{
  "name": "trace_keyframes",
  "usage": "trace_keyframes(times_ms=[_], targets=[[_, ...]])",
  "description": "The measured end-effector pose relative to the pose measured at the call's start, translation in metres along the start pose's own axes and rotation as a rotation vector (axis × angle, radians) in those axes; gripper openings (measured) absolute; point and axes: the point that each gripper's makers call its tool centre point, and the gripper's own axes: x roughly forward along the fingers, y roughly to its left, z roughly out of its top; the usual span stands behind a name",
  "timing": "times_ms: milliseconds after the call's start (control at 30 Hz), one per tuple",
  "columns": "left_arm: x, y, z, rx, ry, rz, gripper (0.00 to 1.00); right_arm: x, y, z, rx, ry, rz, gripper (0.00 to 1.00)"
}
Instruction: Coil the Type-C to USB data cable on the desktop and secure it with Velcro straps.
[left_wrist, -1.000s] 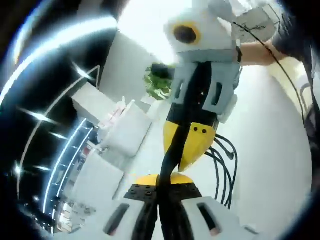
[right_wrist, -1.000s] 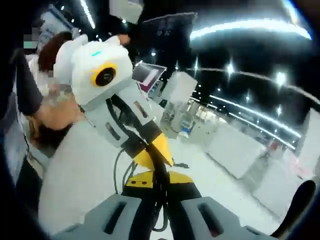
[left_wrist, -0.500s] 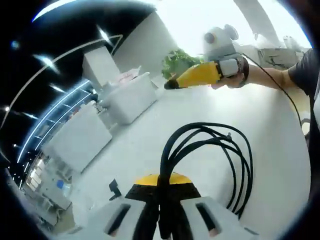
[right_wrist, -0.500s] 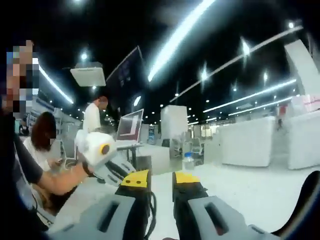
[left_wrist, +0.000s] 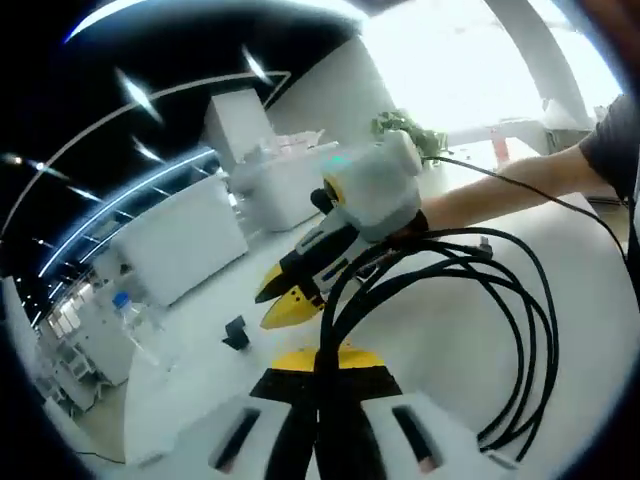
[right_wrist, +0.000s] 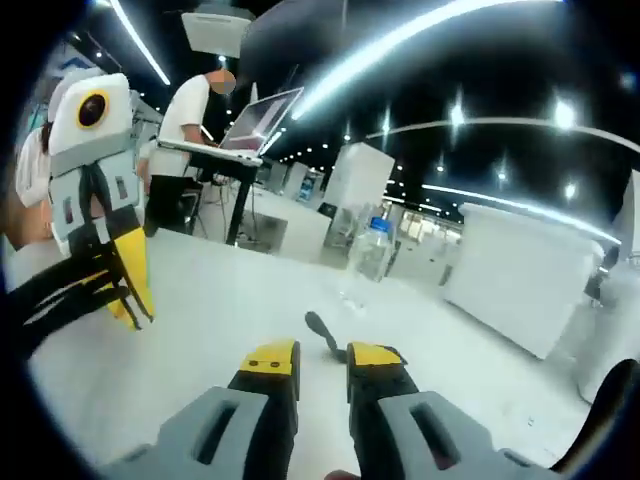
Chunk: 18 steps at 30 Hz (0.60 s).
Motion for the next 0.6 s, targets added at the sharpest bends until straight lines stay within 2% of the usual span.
trace_keyframes(times_ms=[33,100,167,300,433,533,567,600], targets=[[0.001,0.001,-0.004,0.015,0.022,0.011,0.04,0.007,0.002,-0.003,-0.002,0.01,0.005,0.18],[0.001,0.001,-0.004,0.017,0.027,0.024,0.04,0.018,0.004,-0.004,-0.012,0.012,0.008,0.18],[0.0,0.001,-0.004,0.021,0.03,0.03,0.04,0.026,0.003,-0.003,-0.069,0.019,-0.008,0.18],[-0.001,-0.001,-0.003,0.032,0.029,0.035,0.04,0.031,0.005,-0.002,-0.134,0.028,0.001,0.05],[-0.002,-0.002,-0.001,0.034,0.019,0.027,0.04,0.023,0.008,0.003,-0.129,0.017,0.007,0.02],[-0.002,-0.003,-0.001,0.031,0.017,0.016,0.04,0.004,0.009,0.006,-0.162,0.018,0.019,0.02],[-0.003,-0.005,0.001,0.025,0.009,0.007,0.04,0.004,0.0,0.007,-0.164,0.016,0.024,0.02],[-0.003,-0.007,0.003,0.018,-0.003,-0.008,0.04,-0.006,-0.001,0.009,-0.16,0.009,0.023,0.02]])
